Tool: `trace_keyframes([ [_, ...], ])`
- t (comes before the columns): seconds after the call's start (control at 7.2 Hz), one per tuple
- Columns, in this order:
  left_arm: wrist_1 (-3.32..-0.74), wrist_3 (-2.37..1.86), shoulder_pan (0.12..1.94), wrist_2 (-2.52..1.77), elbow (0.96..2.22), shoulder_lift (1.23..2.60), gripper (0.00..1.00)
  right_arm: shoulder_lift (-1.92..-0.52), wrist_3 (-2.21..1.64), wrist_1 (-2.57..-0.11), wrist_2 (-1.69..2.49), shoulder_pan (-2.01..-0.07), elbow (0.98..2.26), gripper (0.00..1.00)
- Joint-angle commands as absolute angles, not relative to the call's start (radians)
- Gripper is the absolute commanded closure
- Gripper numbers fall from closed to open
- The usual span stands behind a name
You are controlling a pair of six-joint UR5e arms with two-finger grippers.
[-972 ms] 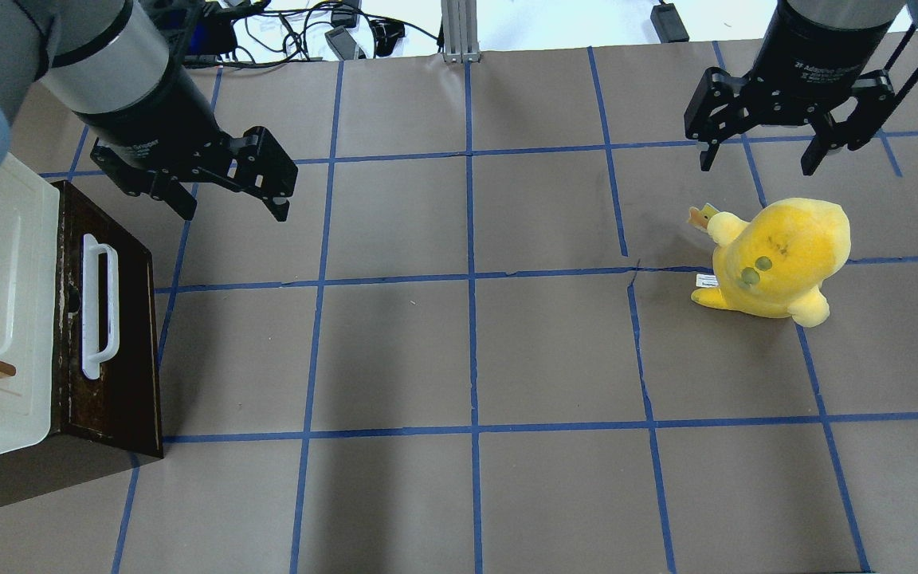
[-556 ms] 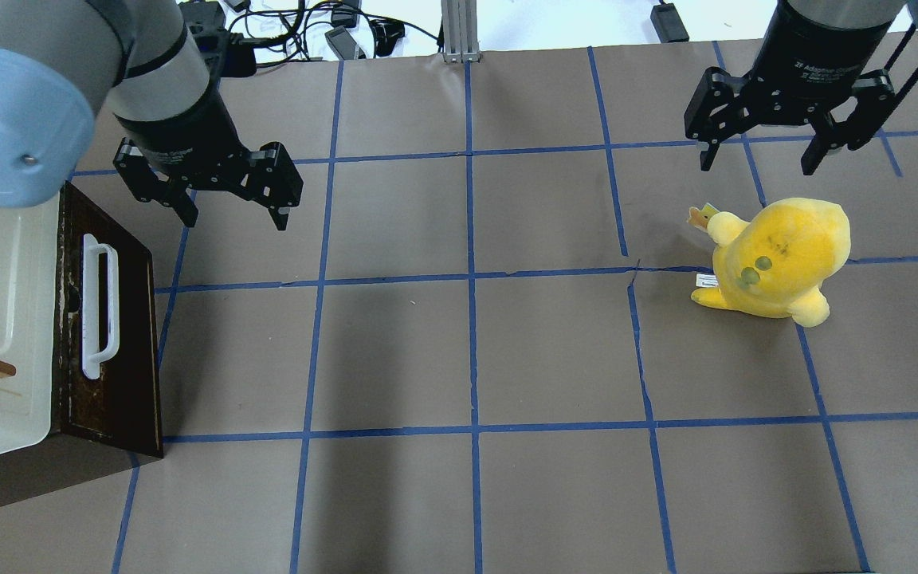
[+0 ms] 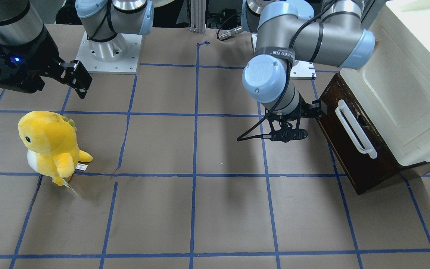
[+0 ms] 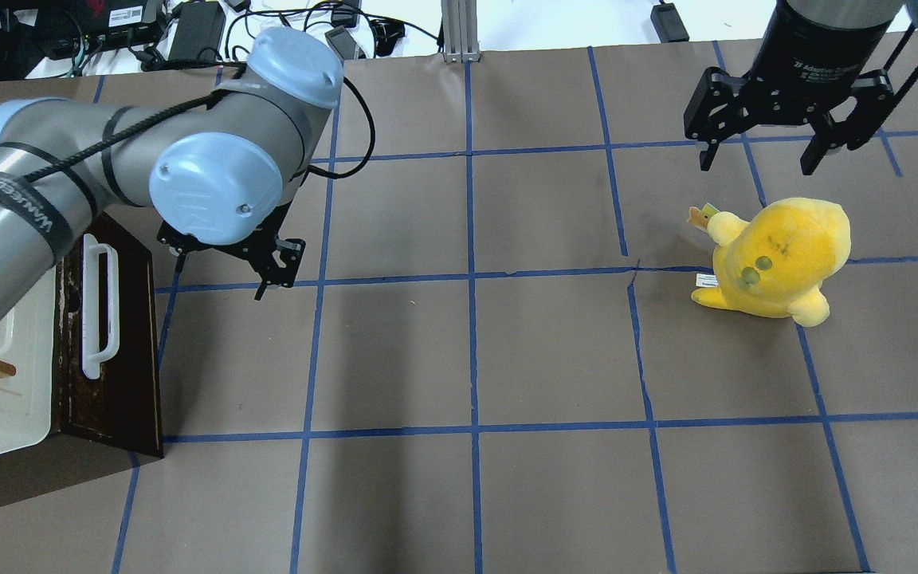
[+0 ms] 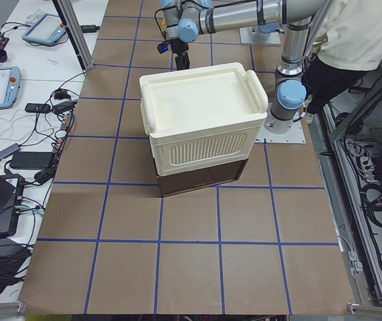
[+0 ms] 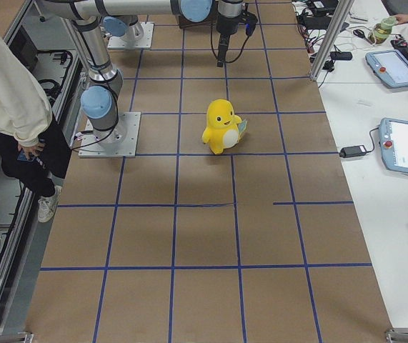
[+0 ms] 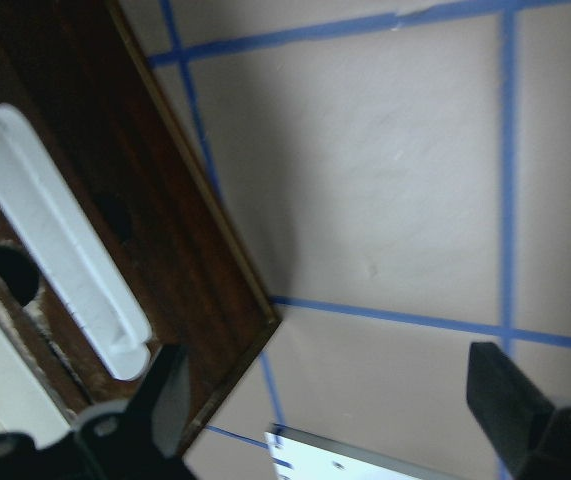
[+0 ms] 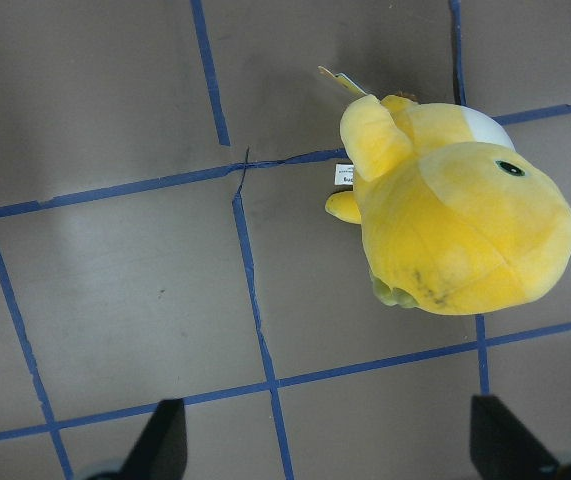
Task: Pull drawer sideways
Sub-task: 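Reach the left gripper down and close it on the white drawer handle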
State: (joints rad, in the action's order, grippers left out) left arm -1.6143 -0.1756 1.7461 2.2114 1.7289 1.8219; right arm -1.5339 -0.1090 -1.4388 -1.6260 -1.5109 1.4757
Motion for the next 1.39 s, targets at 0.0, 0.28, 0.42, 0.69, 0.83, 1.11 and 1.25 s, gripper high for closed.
trace_keyframes([
  [0.0, -1.615, -0.221, 1.738, 2.461, 1.821, 1.905, 0.0, -1.534, -0.109, -1.439, -1.626, -1.509, 1.476, 0.0],
  [0.28, -1.615, -0.28, 1.677, 2.525, 1.828, 1.974, 0.0, -1.534, -0.109, -1.437, -1.626, -1.511, 1.476, 0.0],
  [0.42, -1.62, -0.334, 1.661, 2.526, 1.829, 1.991, 0.0, -1.534, -0.109, -1.437, -1.626, -1.511, 1.476, 0.0],
  [0.69, -1.669, -0.406, 1.657, 2.622, 1.835, 2.02, 0.0, -1.534, -0.109, -1.439, -1.626, -1.511, 1.476, 0.0],
  [0.83, -1.705, -0.42, 1.657, 2.664, 1.836, 2.023, 0.0, -1.534, -0.109, -1.437, -1.626, -1.511, 1.476, 0.0],
  [1.11, -1.818, -0.431, 1.654, 2.695, 1.829, 2.005, 0.0, -1.534, -0.109, -1.439, -1.626, -1.511, 1.476, 0.0],
  [1.25, -1.844, -0.451, 1.645, 2.713, 1.829, 2.005, 0.0, -1.534, -0.109, -1.439, -1.626, -1.511, 1.476, 0.0],
])
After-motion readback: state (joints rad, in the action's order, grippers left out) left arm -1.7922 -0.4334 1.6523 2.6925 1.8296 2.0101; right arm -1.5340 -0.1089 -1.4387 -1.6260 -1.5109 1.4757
